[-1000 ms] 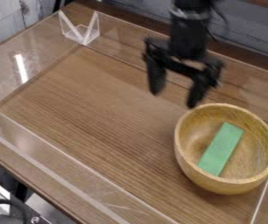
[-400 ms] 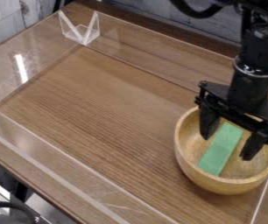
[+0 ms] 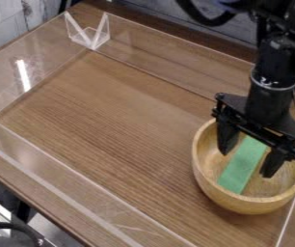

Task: Remove the green block from inside the brown bowl and put it on the table

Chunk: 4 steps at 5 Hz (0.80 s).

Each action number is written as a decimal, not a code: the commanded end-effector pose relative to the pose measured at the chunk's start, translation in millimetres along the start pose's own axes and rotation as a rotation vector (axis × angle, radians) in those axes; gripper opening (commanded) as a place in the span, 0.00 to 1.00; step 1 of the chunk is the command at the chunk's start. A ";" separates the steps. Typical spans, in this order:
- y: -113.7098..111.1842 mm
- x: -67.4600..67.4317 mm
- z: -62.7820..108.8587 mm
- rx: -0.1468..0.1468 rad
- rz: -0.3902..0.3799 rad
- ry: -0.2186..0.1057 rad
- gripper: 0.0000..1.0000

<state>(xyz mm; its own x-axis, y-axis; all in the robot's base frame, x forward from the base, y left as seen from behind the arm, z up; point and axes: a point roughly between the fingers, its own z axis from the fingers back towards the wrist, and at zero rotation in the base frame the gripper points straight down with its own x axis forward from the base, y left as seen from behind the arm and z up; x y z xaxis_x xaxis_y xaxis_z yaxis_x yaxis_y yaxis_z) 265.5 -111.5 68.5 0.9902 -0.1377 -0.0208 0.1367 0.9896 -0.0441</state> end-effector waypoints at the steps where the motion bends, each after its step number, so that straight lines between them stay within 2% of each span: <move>1: 4.5 6.0 2.5 -0.014 0.006 -0.042 1.00; 4: 8.2 10.1 -20.8 -0.028 -0.005 -0.048 1.00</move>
<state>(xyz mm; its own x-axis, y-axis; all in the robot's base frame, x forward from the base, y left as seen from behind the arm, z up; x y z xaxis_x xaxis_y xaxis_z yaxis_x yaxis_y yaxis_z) 269.5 -106.8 36.9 0.9885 -0.1510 -0.0121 0.1499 0.9867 -0.0631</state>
